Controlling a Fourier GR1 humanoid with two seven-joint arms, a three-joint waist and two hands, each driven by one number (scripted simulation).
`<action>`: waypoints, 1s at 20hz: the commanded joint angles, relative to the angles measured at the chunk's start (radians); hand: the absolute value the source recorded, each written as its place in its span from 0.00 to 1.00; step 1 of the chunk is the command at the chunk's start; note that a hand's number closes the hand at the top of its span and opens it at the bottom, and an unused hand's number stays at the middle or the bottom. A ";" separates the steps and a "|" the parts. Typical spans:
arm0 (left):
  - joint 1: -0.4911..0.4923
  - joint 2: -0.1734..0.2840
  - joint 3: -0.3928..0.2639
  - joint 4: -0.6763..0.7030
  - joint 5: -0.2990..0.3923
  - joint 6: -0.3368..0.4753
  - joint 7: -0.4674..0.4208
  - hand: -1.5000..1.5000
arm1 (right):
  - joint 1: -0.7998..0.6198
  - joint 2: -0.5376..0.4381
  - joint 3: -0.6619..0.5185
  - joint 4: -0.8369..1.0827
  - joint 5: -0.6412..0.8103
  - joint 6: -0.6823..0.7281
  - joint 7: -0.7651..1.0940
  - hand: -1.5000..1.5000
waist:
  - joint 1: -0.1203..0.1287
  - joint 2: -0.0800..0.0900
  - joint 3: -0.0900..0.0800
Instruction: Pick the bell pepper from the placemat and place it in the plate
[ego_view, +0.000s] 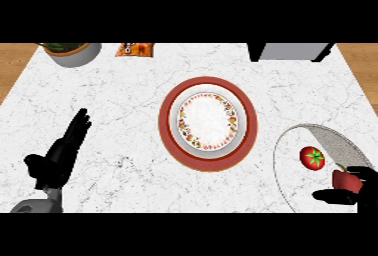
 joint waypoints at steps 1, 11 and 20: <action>0.009 0.006 0.019 -0.025 -0.001 -0.018 0.018 0.50 | -0.017 -0.012 -0.010 0.120 -0.014 -0.041 -0.108 1.00 | 0.002 0.009 0.014; -0.001 -0.007 0.037 -0.002 -0.009 -0.014 0.014 0.50 | 0.248 0.107 0.253 -0.181 0.068 0.008 -0.186 1.00 | -0.018 0.003 0.012; 0.003 0.000 0.054 0.004 -0.005 -0.040 0.024 0.50 | 0.601 0.105 0.493 -0.631 0.301 -0.071 -0.202 1.00 | -0.014 0.006 0.013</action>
